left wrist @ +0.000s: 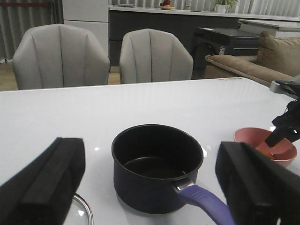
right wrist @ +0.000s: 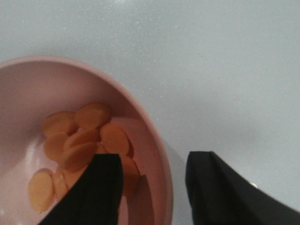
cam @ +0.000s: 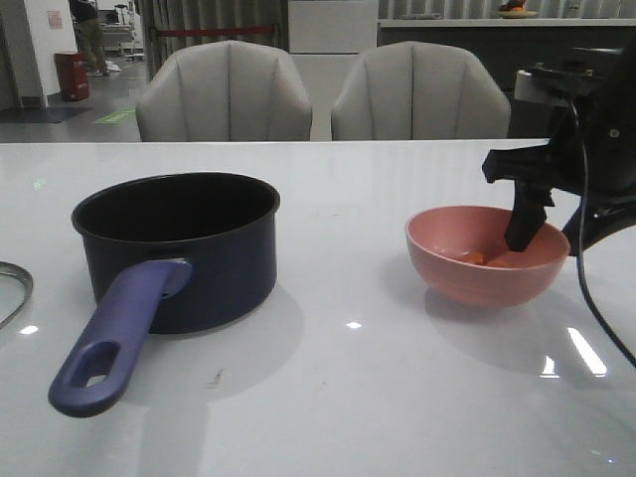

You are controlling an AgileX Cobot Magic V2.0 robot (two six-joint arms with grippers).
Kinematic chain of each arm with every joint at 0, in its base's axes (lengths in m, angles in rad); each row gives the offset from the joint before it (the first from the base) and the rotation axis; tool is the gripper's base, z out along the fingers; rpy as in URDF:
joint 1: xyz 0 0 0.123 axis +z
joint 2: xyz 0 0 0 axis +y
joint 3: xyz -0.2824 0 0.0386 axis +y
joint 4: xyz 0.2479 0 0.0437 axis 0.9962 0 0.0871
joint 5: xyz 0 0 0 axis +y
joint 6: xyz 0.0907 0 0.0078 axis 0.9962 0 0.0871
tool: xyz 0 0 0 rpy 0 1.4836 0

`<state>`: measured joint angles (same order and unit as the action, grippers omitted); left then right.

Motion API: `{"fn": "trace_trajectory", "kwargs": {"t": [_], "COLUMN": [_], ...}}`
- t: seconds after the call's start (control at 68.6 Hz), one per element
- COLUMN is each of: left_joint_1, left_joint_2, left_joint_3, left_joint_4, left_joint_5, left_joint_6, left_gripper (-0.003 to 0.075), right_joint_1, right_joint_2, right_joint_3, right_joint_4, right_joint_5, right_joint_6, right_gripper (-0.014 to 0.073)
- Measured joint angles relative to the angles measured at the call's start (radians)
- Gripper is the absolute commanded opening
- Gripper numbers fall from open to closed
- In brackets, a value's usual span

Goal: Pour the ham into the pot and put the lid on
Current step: 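Grasp the rim of the pink bowl with the right gripper, then lift the pink bowl and carry it over the saucepan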

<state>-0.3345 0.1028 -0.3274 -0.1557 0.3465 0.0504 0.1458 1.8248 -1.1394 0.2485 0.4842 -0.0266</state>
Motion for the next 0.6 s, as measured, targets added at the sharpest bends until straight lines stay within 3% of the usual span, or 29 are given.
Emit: {"fn": "trace_trajectory", "kwargs": {"t": [0.175, 0.423, 0.598], "left_joint_1": [0.0, 0.0, 0.0], "left_joint_2": [0.0, 0.0, 0.0], "left_joint_3": [0.0, 0.0, 0.0], "left_joint_4": [0.0, 0.0, 0.0], "left_joint_5": [0.0, 0.0, 0.0], "left_joint_6": [0.0, 0.0, 0.0], "left_gripper": [0.0606, 0.0606, 0.0606], "right_joint_1": [0.0, 0.0, 0.006], "right_joint_2": [0.036, 0.032, -0.015], "right_joint_3": [-0.006, -0.049, -0.151], "right_joint_4": [0.0, 0.008, 0.016], "right_joint_5": [-0.002, 0.02, 0.153], "right_joint_6": [-0.003, -0.006, -0.008], "right_gripper": [0.0127, 0.0139, 0.0139]}}
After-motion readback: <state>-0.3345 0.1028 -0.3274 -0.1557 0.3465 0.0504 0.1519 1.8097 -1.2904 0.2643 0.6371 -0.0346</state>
